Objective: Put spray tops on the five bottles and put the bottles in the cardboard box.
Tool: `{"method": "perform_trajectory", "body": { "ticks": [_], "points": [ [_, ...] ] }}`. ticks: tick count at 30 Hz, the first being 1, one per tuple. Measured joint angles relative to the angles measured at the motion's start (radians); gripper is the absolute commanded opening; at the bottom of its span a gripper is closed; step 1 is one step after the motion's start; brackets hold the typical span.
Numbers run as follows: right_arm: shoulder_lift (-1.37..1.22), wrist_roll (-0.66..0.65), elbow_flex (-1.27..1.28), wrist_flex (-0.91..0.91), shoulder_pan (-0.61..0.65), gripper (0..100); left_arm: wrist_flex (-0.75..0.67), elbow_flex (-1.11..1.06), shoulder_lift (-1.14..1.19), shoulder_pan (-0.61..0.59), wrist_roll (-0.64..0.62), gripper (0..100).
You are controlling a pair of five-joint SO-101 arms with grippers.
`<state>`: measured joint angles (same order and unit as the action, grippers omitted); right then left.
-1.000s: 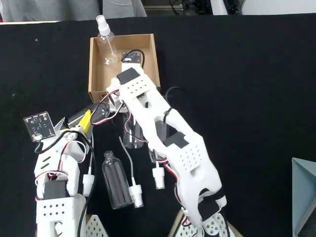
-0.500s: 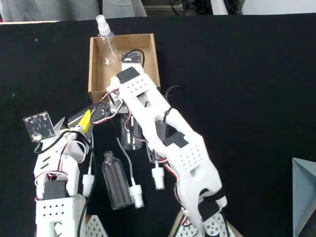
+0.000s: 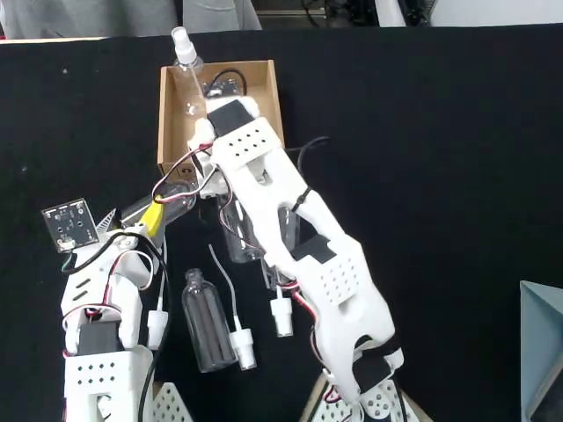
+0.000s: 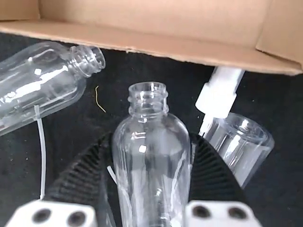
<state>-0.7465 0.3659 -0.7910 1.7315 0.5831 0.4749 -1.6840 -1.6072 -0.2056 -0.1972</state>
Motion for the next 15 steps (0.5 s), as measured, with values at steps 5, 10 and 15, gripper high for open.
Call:
{"method": "perform_trajectory", "body": {
  "ticks": [5,10,15],
  "points": [
    [0.0,-0.006,0.0,0.0,0.0,4.4,0.0,0.0,0.0,0.0,0.0,25],
    [0.005,-0.006,0.0,0.0,0.0,1.4,0.0,0.0,0.0,0.0,0.0,25],
    [0.006,-0.006,0.0,0.002,0.0,1.2,0.0,0.0,0.0,0.0,0.0,25]
  ]
}}
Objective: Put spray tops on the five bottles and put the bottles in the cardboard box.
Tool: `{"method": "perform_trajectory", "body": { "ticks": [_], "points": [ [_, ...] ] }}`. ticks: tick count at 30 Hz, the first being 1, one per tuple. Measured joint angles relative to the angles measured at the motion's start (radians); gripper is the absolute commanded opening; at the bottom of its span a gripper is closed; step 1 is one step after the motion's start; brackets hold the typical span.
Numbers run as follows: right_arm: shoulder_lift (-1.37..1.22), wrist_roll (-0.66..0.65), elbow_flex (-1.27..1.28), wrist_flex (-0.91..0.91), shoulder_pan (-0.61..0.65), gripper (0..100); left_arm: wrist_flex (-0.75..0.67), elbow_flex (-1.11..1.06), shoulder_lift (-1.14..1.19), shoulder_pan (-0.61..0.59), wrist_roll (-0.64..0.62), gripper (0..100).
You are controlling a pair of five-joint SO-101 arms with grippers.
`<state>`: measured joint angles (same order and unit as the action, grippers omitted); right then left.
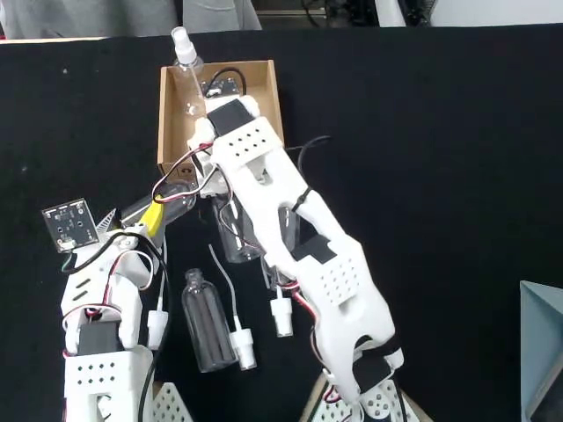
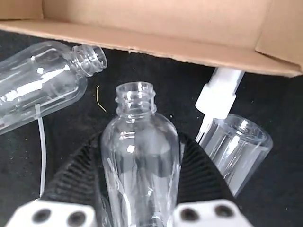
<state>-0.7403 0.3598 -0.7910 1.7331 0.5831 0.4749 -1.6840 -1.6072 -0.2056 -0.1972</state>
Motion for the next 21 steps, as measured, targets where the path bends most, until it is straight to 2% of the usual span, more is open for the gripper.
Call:
{"method": "perform_trajectory", "body": {
  "ticks": [6,11,21],
  "points": [
    [0.043,0.0,0.003,0.0,0.0,1.2,0.0,0.0,0.0,0.0,0.0,25],
    [0.18,-0.003,0.087,0.002,0.0,1.2,0.0,0.0,0.0,0.0,0.0,25],
    [0.387,-0.11,0.157,0.002,-0.011,1.2,0.0,0.0,0.0,0.0,0.0,25]
  ]
}}
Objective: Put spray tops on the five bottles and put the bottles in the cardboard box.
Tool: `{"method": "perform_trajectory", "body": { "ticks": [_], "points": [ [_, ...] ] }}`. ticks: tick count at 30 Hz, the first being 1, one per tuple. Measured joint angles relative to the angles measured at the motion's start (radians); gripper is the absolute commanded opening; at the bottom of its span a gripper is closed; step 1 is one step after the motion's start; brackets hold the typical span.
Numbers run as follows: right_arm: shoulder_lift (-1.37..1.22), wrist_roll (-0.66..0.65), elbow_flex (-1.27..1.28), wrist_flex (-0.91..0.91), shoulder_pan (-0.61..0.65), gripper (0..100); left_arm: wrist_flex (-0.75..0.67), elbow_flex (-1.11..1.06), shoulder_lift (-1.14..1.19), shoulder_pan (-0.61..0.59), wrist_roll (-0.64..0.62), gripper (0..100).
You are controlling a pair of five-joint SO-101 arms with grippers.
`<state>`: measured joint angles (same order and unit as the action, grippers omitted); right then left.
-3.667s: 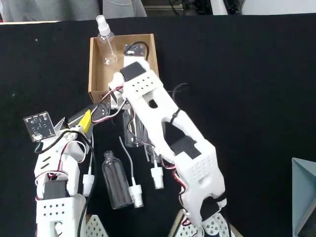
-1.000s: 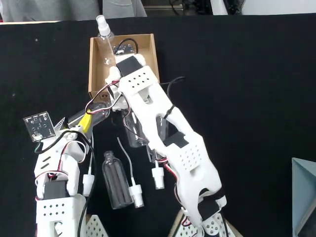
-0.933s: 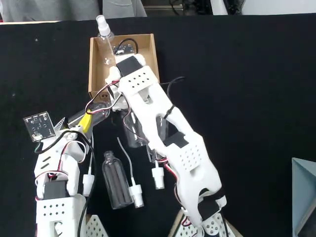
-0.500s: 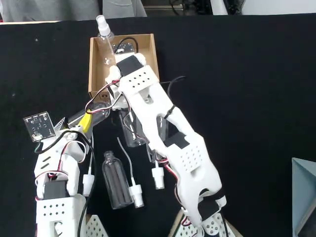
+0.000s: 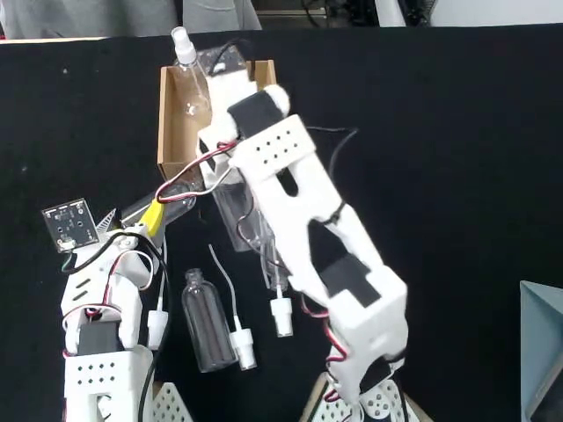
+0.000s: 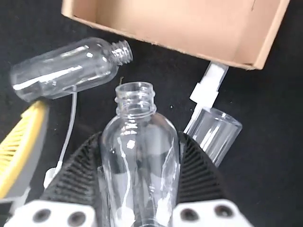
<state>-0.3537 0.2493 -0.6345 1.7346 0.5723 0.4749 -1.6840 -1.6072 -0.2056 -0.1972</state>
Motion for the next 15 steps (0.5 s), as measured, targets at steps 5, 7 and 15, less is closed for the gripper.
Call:
{"method": "perform_trajectory", "body": {
  "ticks": [5,7,15],
  "points": [
    [0.098,-0.005,0.005,0.0,-0.057,1.1,0.0,0.0,0.0,0.0,0.0,25],
    [0.135,-0.005,0.009,0.0,-0.057,1.1,0.0,0.0,0.0,0.0,0.0,25],
    [0.172,-0.005,0.009,0.002,-0.061,1.1,0.0,0.0,0.0,0.0,0.0,25]
  ]
}}
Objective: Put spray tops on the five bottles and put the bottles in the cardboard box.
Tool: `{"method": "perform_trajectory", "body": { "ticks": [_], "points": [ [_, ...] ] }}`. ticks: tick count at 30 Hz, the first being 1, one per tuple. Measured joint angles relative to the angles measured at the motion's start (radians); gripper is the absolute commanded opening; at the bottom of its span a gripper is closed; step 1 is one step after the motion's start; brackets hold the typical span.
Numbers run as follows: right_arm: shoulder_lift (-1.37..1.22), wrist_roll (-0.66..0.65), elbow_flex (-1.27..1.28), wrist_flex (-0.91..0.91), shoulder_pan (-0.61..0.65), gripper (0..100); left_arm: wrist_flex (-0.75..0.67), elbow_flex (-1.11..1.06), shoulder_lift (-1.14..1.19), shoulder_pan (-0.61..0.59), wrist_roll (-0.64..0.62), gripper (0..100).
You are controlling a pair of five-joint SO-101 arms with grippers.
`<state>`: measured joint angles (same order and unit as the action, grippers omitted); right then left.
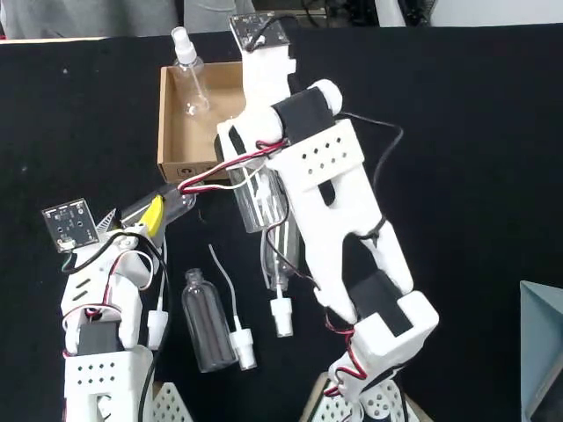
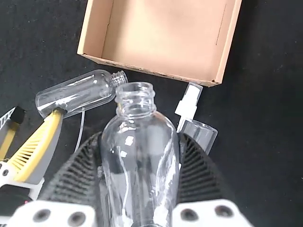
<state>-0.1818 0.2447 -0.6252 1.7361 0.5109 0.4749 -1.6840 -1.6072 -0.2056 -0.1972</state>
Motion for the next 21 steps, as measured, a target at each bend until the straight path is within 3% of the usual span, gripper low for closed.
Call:
{"method": "perform_trajectory", "body": {
  "ticks": [8,21],
  "points": [
    [0.126,0.0,0.083,0.0,-0.003,1.1,0.0,0.0,0.0,0.0,0.0,25],
    [0.301,0.0,0.101,0.0,-0.133,1.1,0.0,0.0,0.0,0.0,0.0,25]
  ]
}}
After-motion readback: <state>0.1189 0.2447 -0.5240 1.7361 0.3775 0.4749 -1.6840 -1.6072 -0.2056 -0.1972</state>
